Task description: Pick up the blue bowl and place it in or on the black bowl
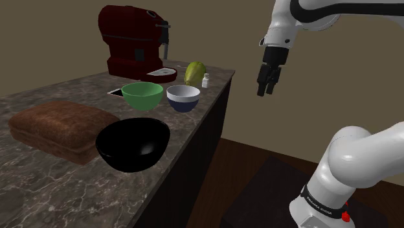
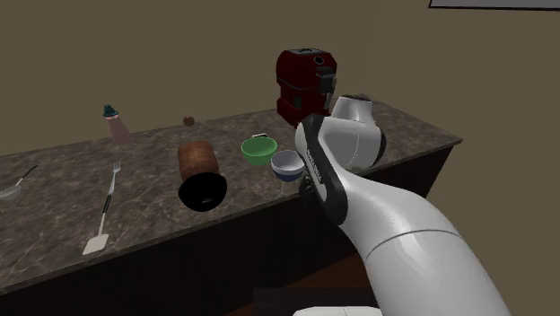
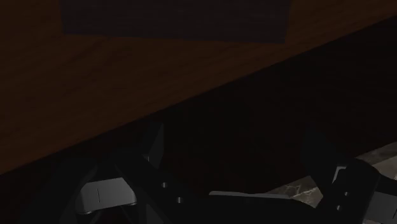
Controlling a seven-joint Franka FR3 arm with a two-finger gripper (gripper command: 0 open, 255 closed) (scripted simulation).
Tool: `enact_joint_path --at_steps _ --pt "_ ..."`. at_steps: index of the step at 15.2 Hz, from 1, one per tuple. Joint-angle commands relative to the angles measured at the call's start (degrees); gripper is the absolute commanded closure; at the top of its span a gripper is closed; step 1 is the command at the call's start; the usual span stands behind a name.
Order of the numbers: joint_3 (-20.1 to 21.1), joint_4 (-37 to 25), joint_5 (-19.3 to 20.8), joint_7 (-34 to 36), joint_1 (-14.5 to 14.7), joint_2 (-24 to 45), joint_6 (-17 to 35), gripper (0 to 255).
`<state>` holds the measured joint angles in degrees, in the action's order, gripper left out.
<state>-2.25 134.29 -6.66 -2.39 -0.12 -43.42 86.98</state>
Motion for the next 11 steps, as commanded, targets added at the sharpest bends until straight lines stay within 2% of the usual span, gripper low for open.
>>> enact_joint_path --at_steps 1,11 --pt "0.0 0.0 0.0 0.0 0.0 0.0 0.0 0" --pt "1.6 -13.0 -0.6 2.7 0.2 22.3 9.7 0"
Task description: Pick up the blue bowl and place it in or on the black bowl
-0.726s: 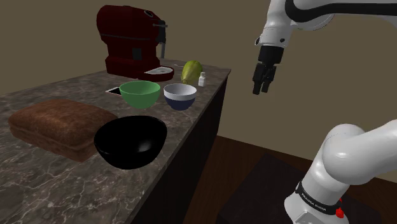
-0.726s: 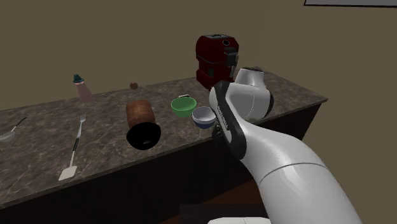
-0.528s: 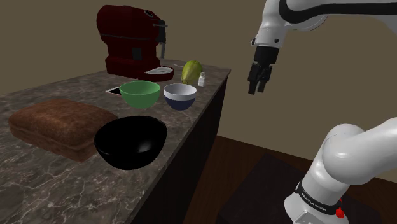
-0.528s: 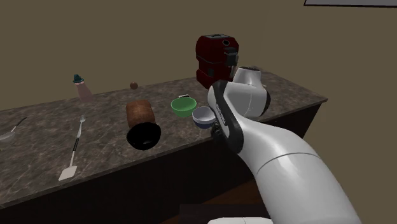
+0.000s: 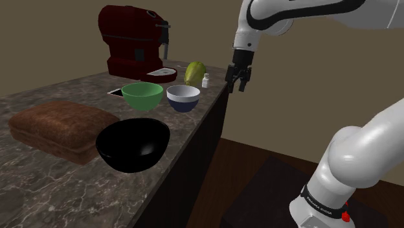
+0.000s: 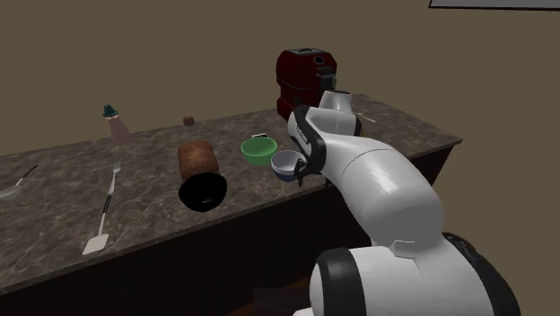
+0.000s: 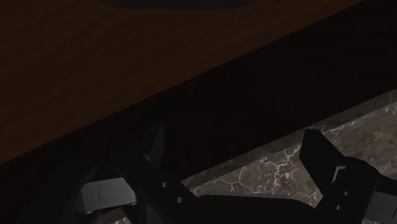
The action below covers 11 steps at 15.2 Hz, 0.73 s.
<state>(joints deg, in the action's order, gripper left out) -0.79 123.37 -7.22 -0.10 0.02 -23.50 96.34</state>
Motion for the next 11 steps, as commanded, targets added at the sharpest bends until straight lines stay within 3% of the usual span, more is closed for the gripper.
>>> enact_joint_path --at_steps 1,11 --pt "0.3 -3.8 0.0 0.7 0.0 4.6 0.9 0" --pt "0.8 -25.2 0.7 3.9 0.1 27.4 2.6 0"
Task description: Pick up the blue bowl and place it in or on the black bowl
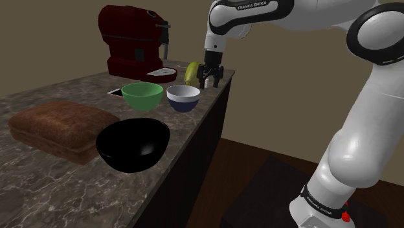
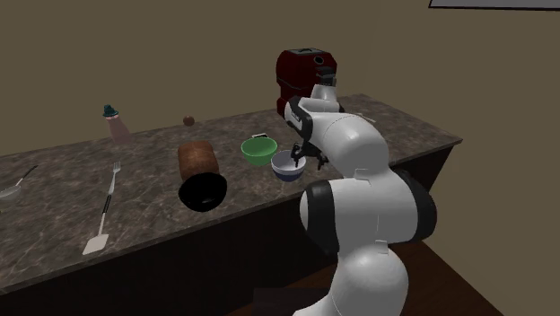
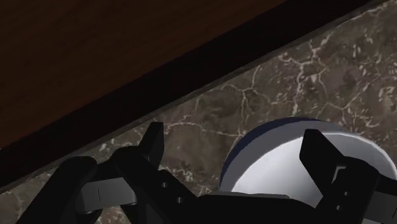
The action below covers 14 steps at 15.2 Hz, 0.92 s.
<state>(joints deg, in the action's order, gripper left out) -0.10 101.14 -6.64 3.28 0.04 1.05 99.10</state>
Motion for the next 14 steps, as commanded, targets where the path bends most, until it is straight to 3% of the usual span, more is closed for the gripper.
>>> enact_joint_path --at_steps 1,5,14 --pt "0.1 -5.7 0.2 0.8 0.1 5.2 -0.4 0" --pt "0.0 -16.9 0.5 2.0 0.1 14.4 -2.2 0" --pt "0.2 -10.6 0.4 1.8 0.4 14.1 3.7 0"
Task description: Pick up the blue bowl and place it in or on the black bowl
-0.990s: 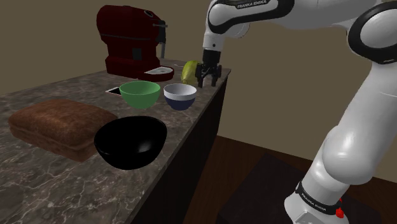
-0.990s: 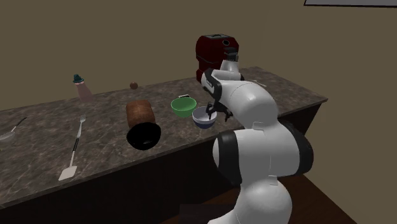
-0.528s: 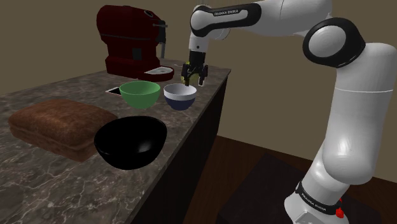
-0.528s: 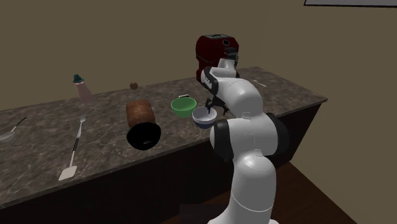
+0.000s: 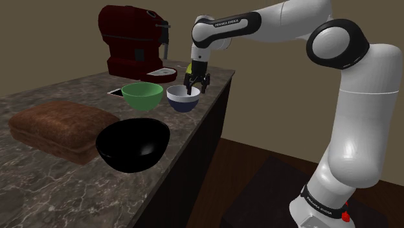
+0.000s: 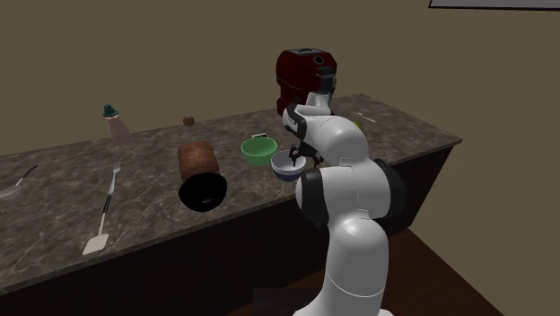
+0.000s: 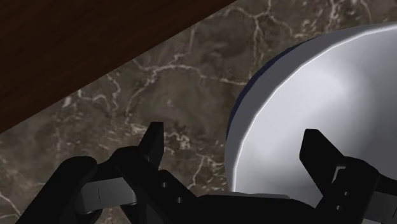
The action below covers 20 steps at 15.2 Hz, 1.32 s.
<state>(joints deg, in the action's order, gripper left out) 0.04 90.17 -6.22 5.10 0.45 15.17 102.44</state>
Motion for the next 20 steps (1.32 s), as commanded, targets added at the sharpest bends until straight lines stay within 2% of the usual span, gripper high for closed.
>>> enact_joint_path --at_steps 1,6,7,16,20 --pt "0.0 0.3 0.0 0.0 0.0 0.0 0.4 0" --pt "0.0 0.3 0.0 0.0 0.0 0.0 0.3 0" --pt "0.0 0.3 0.0 0.0 0.0 0.0 0.3 255" --pt "0.0 0.3 0.0 0.0 0.0 0.0 0.4 255" --pt "0.0 -2.5 0.1 0.3 0.0 -0.2 -2.6 255"
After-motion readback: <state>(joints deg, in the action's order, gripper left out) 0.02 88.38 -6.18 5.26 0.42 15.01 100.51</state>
